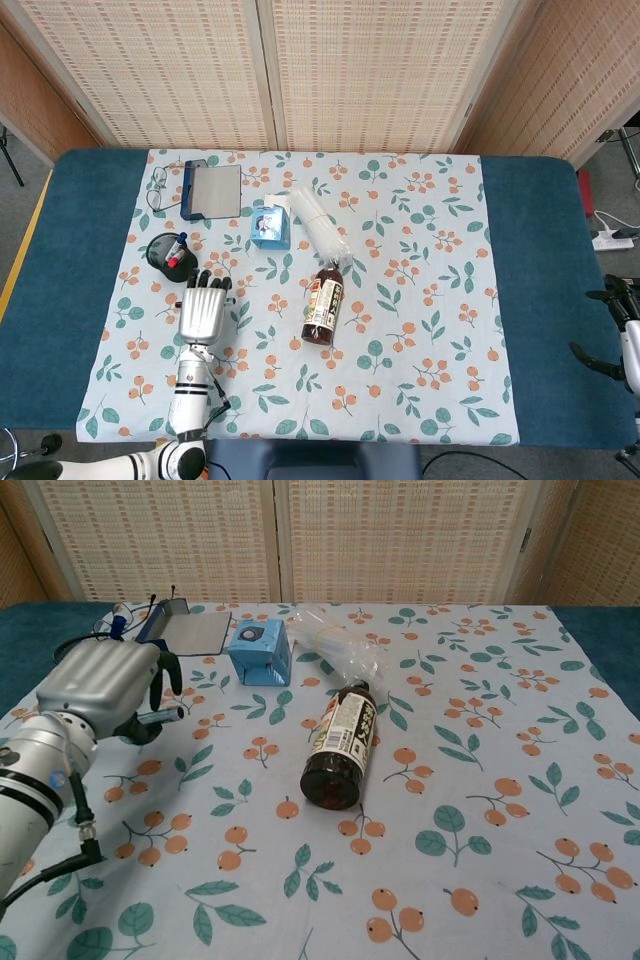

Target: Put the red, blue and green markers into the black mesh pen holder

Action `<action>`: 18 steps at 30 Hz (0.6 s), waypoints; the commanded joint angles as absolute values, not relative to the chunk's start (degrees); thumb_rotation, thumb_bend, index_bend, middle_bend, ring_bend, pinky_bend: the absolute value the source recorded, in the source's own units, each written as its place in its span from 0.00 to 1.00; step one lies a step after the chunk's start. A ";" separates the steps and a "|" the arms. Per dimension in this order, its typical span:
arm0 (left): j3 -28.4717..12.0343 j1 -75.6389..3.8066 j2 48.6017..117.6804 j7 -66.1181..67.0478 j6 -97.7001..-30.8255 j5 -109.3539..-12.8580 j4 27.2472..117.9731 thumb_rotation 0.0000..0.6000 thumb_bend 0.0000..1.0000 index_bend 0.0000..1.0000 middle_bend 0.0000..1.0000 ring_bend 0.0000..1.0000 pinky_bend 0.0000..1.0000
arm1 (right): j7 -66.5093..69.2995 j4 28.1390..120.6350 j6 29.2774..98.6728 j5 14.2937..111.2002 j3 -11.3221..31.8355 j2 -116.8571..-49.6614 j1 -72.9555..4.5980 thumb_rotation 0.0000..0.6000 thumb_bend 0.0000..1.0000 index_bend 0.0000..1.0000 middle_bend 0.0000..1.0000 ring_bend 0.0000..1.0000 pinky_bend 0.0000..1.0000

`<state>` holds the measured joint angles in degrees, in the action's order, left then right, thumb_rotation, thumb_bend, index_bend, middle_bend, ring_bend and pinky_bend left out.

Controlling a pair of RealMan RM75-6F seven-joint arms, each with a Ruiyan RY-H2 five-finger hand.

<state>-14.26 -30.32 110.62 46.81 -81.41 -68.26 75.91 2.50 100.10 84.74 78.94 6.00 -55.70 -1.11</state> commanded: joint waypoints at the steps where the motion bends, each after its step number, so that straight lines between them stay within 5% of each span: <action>1: -13.90 -27.00 98.98 51.27 -86.98 -71.81 93.88 1.00 0.28 0.46 0.61 0.26 0.21 | 2.70 100.11 84.93 79.11 6.02 -55.60 -1.03 1.00 0.10 0.28 0.08 0.23 0.18; 5: -15.61 -25.29 89.79 50.63 -88.60 -73.49 107.38 1.00 0.28 0.46 0.61 0.26 0.21 | 3.05 100.19 85.01 79.30 6.01 -55.56 -1.01 1.00 0.10 0.28 0.08 0.23 0.18; 10: -22.35 -25.45 80.07 44.92 -85.84 -68.73 118.64 1.00 0.28 0.46 0.63 0.26 0.21 | 3.27 100.36 85.31 79.83 5.93 -55.43 -0.92 1.00 0.10 0.28 0.08 0.23 0.18; 18: -33.21 -30.40 75.64 22.43 -73.23 -56.20 109.90 1.00 0.28 0.48 0.62 0.29 0.25 | 3.51 100.76 86.26 80.23 5.97 -55.11 -0.50 1.00 0.10 0.28 0.08 0.23 0.18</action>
